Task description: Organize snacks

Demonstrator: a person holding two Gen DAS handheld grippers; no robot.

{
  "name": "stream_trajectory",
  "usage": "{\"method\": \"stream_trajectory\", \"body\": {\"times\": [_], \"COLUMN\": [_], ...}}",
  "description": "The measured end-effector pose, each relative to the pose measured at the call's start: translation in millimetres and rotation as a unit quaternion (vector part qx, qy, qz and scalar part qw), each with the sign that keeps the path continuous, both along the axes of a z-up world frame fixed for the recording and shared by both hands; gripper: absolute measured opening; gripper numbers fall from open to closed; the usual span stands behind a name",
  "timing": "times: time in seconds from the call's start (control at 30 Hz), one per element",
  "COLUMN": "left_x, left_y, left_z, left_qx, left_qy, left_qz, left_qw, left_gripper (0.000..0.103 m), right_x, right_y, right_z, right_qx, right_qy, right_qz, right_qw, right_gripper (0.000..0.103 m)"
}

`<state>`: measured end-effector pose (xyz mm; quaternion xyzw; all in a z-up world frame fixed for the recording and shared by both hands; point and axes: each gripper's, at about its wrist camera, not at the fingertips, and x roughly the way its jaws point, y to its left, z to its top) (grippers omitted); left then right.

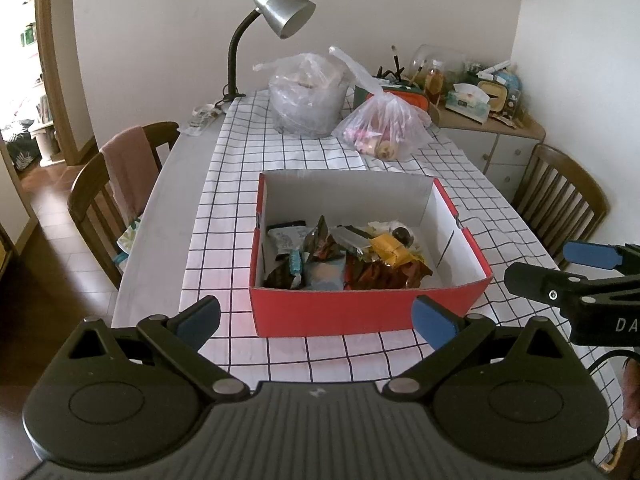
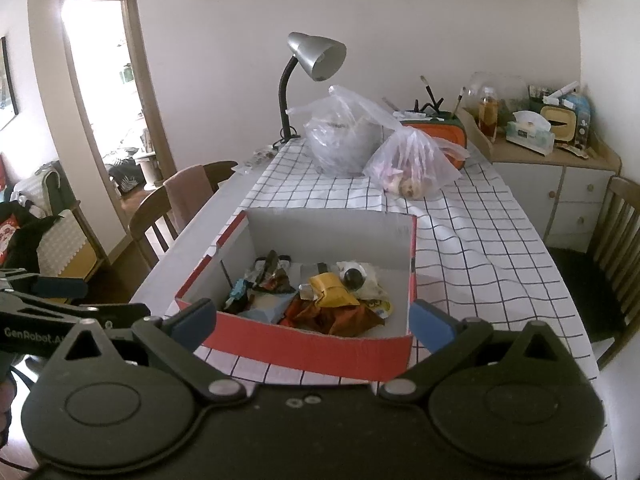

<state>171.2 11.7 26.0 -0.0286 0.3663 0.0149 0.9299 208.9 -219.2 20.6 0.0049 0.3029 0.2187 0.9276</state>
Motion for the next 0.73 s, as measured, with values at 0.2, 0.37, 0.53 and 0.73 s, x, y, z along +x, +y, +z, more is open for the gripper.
{"method": "stream_trajectory", "body": {"times": [0.2,0.37,0.53,0.73], "left_x": [0.2,0.9,1.6,2.6], "left_y": [-0.7,0.5,0.9,1.1], "left_z": [-0.7,-1.5,-1.6,-2.3], "left_qx": [0.001,0.001,0.001,0.000], "left_qy": [0.000,0.001,0.004,0.007], "left_qz": [0.001,0.002,-0.002,-0.003], "left_qw": [1.0000,1.0000,1.0000,1.0000], "left_gripper": [0.103,0.103,0.103,0.103], "right_x": [-1.0,-1.0,-1.3,-1.7], "right_y": [-0.6,-1.0,-2.3,-3.3], "right_z": [-0.7,-0.9,-3.2,-6.1], "right_qx": [0.002,0.001,0.002,0.004], "right_qy": [0.003,0.004,0.009,0.014], "right_qz": [-0.002,-0.003,-0.006,-0.011], "right_qw": [1.000,1.000,1.000,1.000], "right_gripper": [0.103,0.103,0.103,0.103]}}
